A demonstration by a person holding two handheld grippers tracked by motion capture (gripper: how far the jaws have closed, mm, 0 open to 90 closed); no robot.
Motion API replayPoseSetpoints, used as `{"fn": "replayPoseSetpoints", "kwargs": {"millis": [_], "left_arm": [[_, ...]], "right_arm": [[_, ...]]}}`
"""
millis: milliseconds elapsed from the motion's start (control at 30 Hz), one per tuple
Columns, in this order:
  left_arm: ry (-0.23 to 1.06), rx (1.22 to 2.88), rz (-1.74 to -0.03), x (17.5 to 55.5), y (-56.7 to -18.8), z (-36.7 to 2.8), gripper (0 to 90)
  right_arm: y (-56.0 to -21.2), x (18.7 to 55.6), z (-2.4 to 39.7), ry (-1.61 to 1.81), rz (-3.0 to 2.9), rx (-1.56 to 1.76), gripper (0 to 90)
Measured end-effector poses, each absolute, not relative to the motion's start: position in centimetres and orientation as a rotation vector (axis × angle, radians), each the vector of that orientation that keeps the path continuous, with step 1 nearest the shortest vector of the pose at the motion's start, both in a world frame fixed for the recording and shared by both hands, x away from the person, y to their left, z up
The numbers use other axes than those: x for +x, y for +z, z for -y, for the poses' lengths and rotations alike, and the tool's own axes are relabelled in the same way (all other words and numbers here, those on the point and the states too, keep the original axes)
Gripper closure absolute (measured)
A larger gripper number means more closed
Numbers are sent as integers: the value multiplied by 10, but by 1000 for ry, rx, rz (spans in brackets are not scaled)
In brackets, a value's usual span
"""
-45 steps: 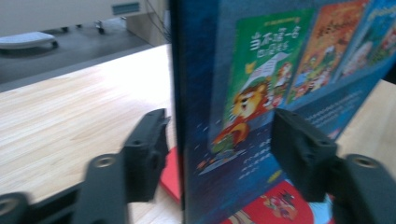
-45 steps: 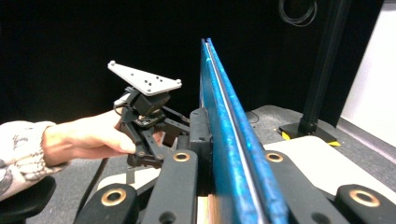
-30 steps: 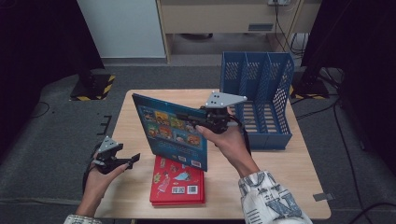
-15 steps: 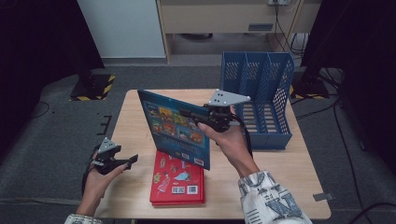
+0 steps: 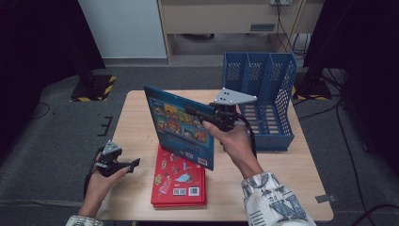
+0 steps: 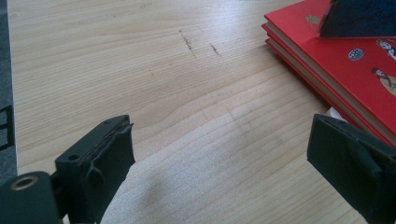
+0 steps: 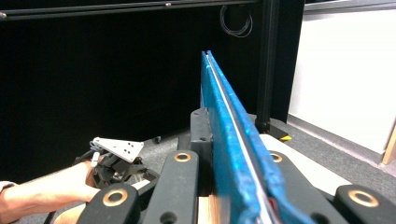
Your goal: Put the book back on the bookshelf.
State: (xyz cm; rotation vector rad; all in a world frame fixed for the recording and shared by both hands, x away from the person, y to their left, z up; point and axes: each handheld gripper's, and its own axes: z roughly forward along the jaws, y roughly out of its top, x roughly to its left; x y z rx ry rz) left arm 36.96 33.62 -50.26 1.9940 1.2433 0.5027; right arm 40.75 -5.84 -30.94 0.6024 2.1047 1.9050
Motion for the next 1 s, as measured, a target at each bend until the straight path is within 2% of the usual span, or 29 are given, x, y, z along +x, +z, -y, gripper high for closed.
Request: {"fn": "replayPoseSetpoints", "kwargs": {"millis": [467, 1000], "left_arm": [[504, 2001, -1261, 369, -504, -337, 53], [518, 2049, -1270, 369, -509, -336, 53]], "right_arm": [[-301, 406, 69, 1868, -2048, 689, 833], [-273, 396, 109, 1805, -1913, 869, 833]]}}
